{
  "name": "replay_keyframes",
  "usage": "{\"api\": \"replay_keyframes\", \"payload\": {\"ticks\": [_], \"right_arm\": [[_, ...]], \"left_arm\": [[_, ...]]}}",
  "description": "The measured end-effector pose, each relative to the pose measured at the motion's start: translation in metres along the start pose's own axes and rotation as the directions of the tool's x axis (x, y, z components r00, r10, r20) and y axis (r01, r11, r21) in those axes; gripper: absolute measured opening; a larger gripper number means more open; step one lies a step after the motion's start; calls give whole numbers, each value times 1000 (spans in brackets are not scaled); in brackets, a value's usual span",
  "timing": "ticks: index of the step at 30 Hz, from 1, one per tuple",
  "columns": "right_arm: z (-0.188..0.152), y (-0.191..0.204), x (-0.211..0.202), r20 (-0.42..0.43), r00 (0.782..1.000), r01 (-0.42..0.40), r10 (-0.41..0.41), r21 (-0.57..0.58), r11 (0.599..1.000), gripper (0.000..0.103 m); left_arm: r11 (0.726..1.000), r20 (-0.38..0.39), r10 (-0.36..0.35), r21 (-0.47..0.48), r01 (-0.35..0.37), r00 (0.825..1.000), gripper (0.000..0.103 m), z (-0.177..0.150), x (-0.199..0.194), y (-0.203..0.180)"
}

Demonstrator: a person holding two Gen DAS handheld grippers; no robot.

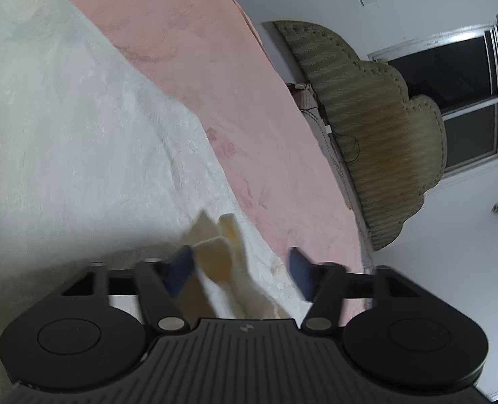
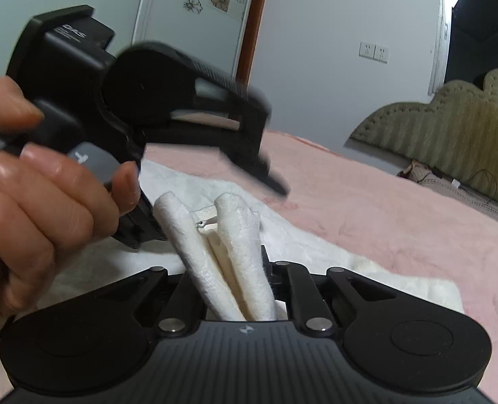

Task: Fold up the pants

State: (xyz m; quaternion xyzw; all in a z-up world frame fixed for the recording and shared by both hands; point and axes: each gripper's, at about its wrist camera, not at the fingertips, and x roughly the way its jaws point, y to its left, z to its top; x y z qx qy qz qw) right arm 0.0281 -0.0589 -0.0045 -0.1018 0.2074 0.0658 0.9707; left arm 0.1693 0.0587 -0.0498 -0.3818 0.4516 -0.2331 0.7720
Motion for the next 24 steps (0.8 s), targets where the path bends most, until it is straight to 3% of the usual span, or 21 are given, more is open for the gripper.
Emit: {"api": "replay_keyframes", "payload": {"ticks": [3, 6, 10, 12, 14, 15, 17, 18, 19, 20, 24], "right_arm": [[1, 8, -2, 29, 999, 18, -16, -42, 999, 10], [-2, 18, -1, 48, 999, 20, -16, -86, 996, 10], [-5, 28, 14, -43, 999, -17, 12, -121, 993, 11], [-5, 30, 13, -55, 998, -23, 16, -127, 992, 13], [-3, 28, 11, -49, 999, -27, 21, -120, 992, 17], [-2, 27, 10, -55, 998, -37, 31, -113, 993, 21], [-2, 25, 11, -58, 997, -55, 50, -97, 994, 48], [-3, 26, 11, -63, 997, -57, 51, -100, 993, 54], [-3, 29, 13, -68, 997, -55, 48, -110, 992, 55], [-3, 32, 16, -70, 997, -53, 45, -120, 991, 55], [0, 40, 5, -67, 994, -98, 90, -135, 986, 55]], "left_arm": [[997, 21, 8, 72, -9, 1000, 16, 2, -5, -8], [977, 110, 36, 206, -58, 993, 5, -1, -16, -25], [870, 263, 190, 401, -287, 946, 2, -24, -17, -46], [828, 287, 243, 436, -352, 927, 1, -32, -11, -47], [804, 288, 283, 448, -390, 915, 1, -37, -6, -45], [801, 287, 300, 442, -404, 910, 1, -37, -4, -44], [809, 290, 316, 415, -416, 903, 1, -34, -8, -39], [816, 295, 320, 397, -420, 900, 2, -31, -11, -38], [822, 303, 326, 377, -427, 895, 3, -29, -15, -35], [827, 311, 333, 356, -434, 890, 11, -26, -19, -33], [841, 324, 355, 299, -451, 877, 11, -18, -34, -27]]}}
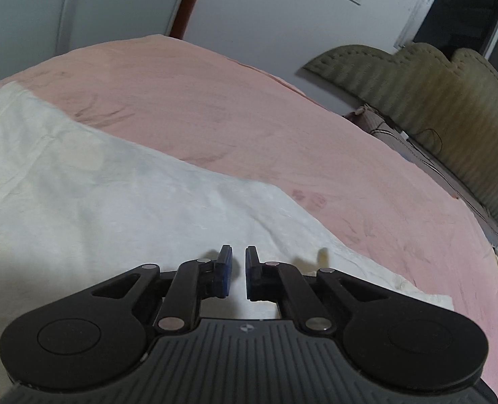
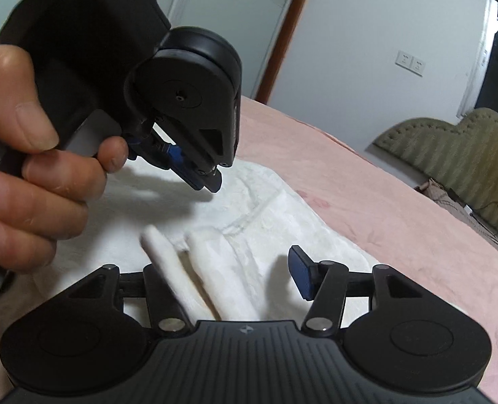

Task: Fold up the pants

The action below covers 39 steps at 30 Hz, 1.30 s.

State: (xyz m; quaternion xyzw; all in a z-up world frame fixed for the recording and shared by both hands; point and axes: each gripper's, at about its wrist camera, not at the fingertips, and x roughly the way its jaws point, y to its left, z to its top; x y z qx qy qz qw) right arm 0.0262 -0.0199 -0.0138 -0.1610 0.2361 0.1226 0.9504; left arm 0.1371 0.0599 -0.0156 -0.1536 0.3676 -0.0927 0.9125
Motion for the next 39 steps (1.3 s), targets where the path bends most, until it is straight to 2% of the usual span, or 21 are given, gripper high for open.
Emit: {"api": "replay_keyframes", "payload": {"ticks": [2, 4, 6, 7, 9, 12, 14, 16, 18, 20, 24, 25, 27, 28, 29, 30, 32, 33, 37, 39], "right_arm": [[3, -3, -18, 23, 996, -90, 90, 24, 996, 56], [3, -20, -42, 87, 972, -225, 218, 72, 972, 56], [-2, -37, -66, 155, 955, -275, 254, 137, 952, 56], [-6, -47, -75, 174, 957, -263, 232, 179, 948, 56], [-15, -65, -80, 155, 976, -189, 150, 278, 942, 56], [-31, -83, -68, 38, 997, -76, 67, 348, 935, 56], [-39, -80, -62, -29, 997, -60, 76, 368, 928, 56], [-47, -75, -50, -61, 993, -70, 100, 368, 927, 56], [-53, -69, -42, -75, 994, -44, 76, 361, 932, 55], [-48, -72, -45, -64, 996, -37, 65, 360, 932, 56], [-48, -61, -66, -12, 998, -54, 62, 358, 932, 56], [-44, -68, -57, -14, 996, -77, 88, 368, 926, 56], [-47, -63, -55, -33, 994, -87, 107, 380, 921, 57], [-50, -60, -56, -41, 994, -75, 99, 386, 920, 59], [-52, -60, -55, -37, 995, -68, 90, 394, 917, 64], [-50, -65, -49, -40, 996, -61, 85, 405, 912, 67], [-51, -71, -45, -49, 995, -53, 83, 437, 898, 81], [-53, -73, -44, -52, 995, -55, 87, 451, 891, 83], [-52, -73, -44, -57, 995, -46, 80, 449, 892, 86], [-52, -73, -41, -66, 995, -34, 71, 452, 891, 91]], "left_arm": [[1000, -11, -4, -13, 4, 1000, 12, 1, -6, 8], [1000, -17, 1, -21, -2, 1000, 12, 3, -11, 14], [1000, -12, 14, -26, -14, 1000, 12, 5, -16, 19], [1000, -8, 19, -25, -19, 1000, 12, 7, -19, 21], [1000, -4, 15, -1, -15, 1000, 12, 8, -22, 16], [995, -26, -73, 64, 75, 997, 12, 6, -24, -4], [974, -76, -153, 159, 164, 985, 15, 0, -22, -27], [943, -132, -173, 263, 202, 976, 22, -10, -14, -50], [933, -130, -110, 327, 147, 985, 23, -20, 1, -67], [924, -131, -13, 378, 62, 991, 23, -27, 17, -74], [910, -30, 24, 415, -10, 999, 26, -32, -1, -74], [909, -1, 45, 416, -40, 999, 29, -32, -6, -73], [912, 34, 84, 401, -91, 996, 47, -33, -13, -70], [916, 35, 99, 387, -104, 995, 52, -33, -16, -66], [920, 27, 107, 378, -109, 994, 58, -34, -17, -64], [920, 16, 111, 377, -109, 994, 59, -35, -17, -62], [915, -6, 129, 386, -117, 992, 64, -41, -13, -60], [912, 3, 140, 388, -130, 990, 69, -43, -10, -59], [883, 74, 181, 427, -195, 981, 79, -55, -11, -65], [862, 116, 202, 450, -233, 972, 88, -61, -9, -67]]}}
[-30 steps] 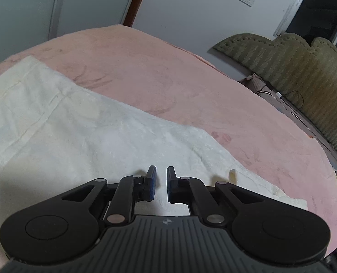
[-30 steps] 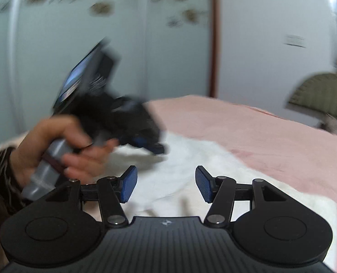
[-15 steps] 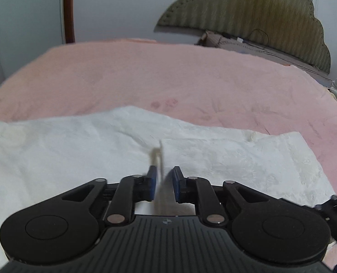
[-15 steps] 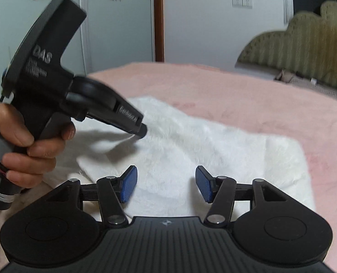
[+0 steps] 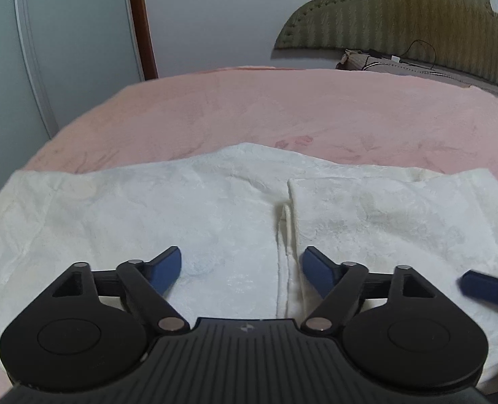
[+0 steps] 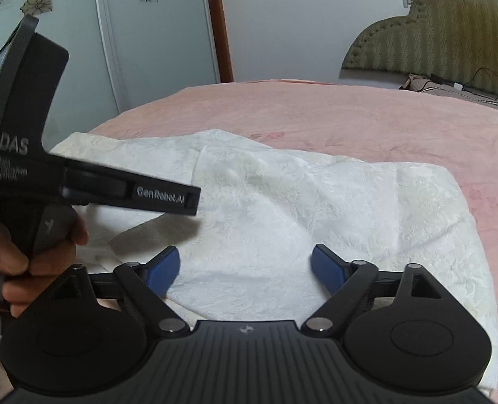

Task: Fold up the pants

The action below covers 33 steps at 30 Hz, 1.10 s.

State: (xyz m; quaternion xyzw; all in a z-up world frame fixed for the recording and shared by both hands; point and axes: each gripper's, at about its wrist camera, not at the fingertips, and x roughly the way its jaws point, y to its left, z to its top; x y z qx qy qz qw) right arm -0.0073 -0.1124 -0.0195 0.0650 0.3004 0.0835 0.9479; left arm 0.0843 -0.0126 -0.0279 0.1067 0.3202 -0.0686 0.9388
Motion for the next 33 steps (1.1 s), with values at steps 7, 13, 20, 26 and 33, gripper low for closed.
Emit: {"api": "replay_keyframes", "payload": {"ticks": [7, 13, 20, 26, 33], "right_arm": [[1, 0, 0, -4, 1000, 2, -2, 13, 1000, 95], [1, -3, 1, -2, 1000, -11, 11, 35, 999, 100], [2, -4, 2, -3, 1000, -14, 14, 37, 999, 101], [2, -4, 4, -5, 1000, -19, 19, 44, 999, 102], [2, -6, 5, -4, 1000, -27, 27, 52, 998, 102]], "left_arm": [[987, 117, 115, 99, -126, 986, 101, -16, -7, -17], [991, 104, 102, 80, -110, 989, 103, -15, -4, -12], [991, 102, 97, 77, -106, 990, 103, -15, -2, -11], [991, 102, 98, 78, -106, 990, 103, -15, -3, -11], [992, 101, 97, 76, -105, 990, 103, -15, -2, -11]]}}
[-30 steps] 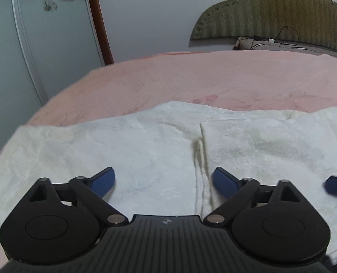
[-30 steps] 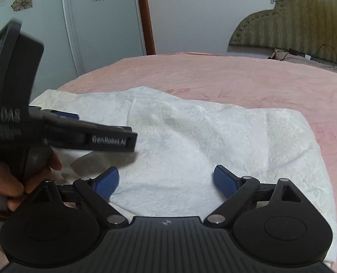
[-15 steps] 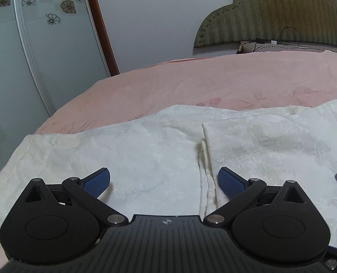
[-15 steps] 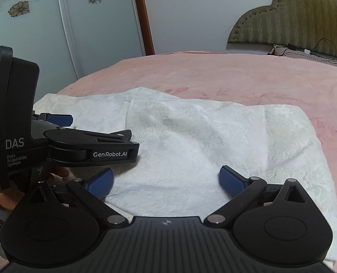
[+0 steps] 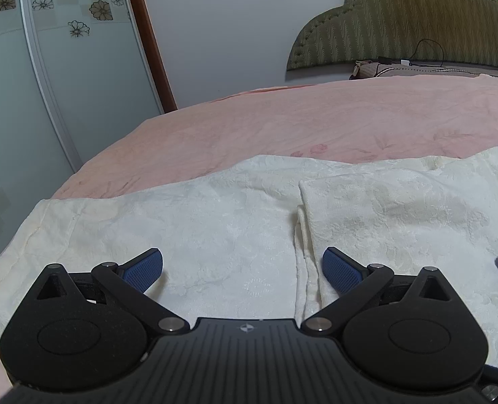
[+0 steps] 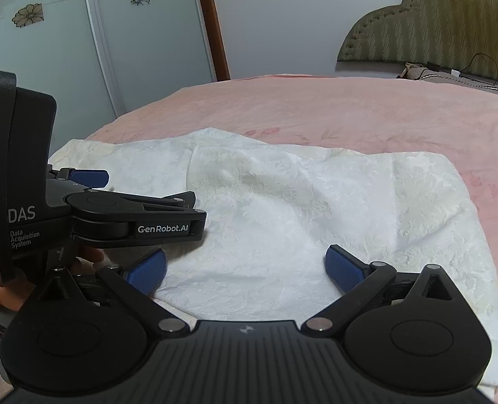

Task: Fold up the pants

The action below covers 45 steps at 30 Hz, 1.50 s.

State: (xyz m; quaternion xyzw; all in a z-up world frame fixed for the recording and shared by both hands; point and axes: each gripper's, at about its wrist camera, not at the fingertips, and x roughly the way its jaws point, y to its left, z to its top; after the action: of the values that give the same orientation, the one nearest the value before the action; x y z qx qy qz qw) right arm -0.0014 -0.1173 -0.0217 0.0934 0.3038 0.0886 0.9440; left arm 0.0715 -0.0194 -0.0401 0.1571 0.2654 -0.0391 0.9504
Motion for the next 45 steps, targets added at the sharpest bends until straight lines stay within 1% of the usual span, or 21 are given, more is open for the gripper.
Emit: {"api": "replay_keyframes", "payload": {"ticks": [10, 16, 28, 36, 45], "right_arm": [[0, 0, 0, 0, 1000, 0, 0, 1, 1000, 102], [0, 0, 0, 0, 1000, 0, 0, 1, 1000, 102], [0, 0, 1, 0, 1000, 1, -1, 0, 1000, 102], [0, 1, 2, -3, 1000, 8, -8, -10, 1000, 102], [0, 4, 4, -9, 1000, 18, -18, -23, 1000, 103]], "left_arm": [[999, -12, -24, -40, 23, 1000, 103, -1, 2, 5], [999, -7, -14, -29, 14, 1000, 103, -1, 0, 3], [999, -12, -22, -44, 21, 1000, 103, -1, 1, 5], [995, -30, -52, -92, 49, 998, 103, -2, 4, 12], [993, -34, -61, -106, 57, 998, 103, -2, 4, 13]]}}
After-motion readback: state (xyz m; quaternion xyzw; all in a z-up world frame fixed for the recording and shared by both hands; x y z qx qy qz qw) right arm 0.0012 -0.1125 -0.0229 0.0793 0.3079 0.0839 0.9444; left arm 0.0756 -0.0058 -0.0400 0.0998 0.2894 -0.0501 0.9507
